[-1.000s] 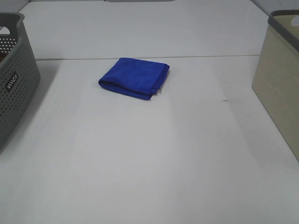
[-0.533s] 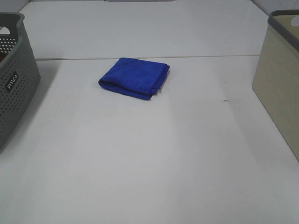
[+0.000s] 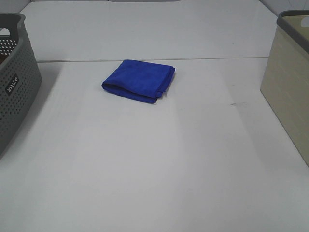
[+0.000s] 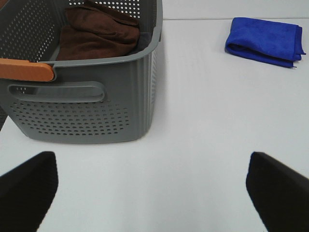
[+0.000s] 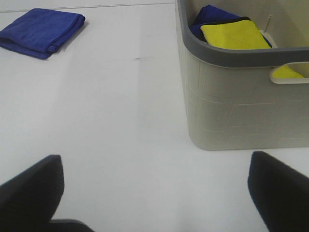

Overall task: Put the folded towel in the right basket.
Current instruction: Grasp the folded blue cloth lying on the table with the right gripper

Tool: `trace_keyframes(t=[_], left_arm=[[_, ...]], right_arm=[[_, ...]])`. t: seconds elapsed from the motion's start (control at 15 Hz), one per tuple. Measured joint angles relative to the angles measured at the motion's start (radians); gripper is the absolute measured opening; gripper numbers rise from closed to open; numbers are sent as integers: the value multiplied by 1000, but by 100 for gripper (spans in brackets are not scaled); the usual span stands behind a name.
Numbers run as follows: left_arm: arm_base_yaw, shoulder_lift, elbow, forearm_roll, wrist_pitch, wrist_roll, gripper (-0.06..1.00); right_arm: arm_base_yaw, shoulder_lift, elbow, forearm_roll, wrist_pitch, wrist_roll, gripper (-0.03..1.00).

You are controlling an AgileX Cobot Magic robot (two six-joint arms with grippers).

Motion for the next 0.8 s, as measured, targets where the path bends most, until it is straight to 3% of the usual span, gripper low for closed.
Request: trace_keyframes(t=[0.8], left_arm=[[0,0,0,7,0,0,99]], right_arm=[[0,10,-9,16,0,0,98]])
